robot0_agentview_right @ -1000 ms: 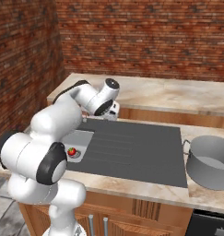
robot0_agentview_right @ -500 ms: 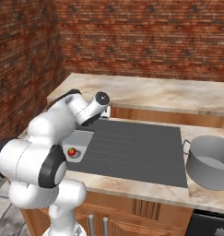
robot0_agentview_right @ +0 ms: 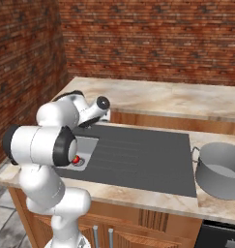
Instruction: Dump the tomato from the pot into the sink. Then turn on the water and wash the tomato. Then turn off the water and put the tomato back in the pot.
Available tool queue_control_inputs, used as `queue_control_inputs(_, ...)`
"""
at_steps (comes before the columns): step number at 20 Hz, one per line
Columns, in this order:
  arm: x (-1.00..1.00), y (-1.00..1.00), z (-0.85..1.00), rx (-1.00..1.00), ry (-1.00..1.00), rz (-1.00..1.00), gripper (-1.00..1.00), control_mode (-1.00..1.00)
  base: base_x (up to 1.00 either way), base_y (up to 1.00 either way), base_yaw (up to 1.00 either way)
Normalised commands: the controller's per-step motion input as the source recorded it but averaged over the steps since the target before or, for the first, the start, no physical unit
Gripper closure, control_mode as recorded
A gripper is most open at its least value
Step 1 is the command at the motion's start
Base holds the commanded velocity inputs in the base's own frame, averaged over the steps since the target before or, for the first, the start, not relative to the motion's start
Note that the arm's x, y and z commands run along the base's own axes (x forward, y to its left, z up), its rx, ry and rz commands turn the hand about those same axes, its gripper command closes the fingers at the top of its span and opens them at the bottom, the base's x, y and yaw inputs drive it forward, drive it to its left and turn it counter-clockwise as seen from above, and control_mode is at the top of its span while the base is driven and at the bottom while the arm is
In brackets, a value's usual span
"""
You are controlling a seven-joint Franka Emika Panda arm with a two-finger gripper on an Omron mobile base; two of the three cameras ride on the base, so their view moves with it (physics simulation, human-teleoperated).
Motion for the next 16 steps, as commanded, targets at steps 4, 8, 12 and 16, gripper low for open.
queue_control_inputs(4, 0.38, 0.12, -0.09, 0.0, 0.02, 0.02, -1.0, -1.0, 0.0, 0.0, 0.0)
queue_control_inputs(8, 0.35, 0.04, -0.19, 0.0, 0.04, 0.01, -1.0, -1.0, 0.0, 0.0, 0.0)
queue_control_inputs(12, 0.39, 0.12, -0.28, 0.0, 0.06, 0.01, -1.0, -1.0, 0.0, 0.0, 0.0)
queue_control_inputs(16, 0.36, 0.15, -0.23, 0.0, 0.03, 0.01, -1.0, -1.0, 0.0, 0.0, 0.0)
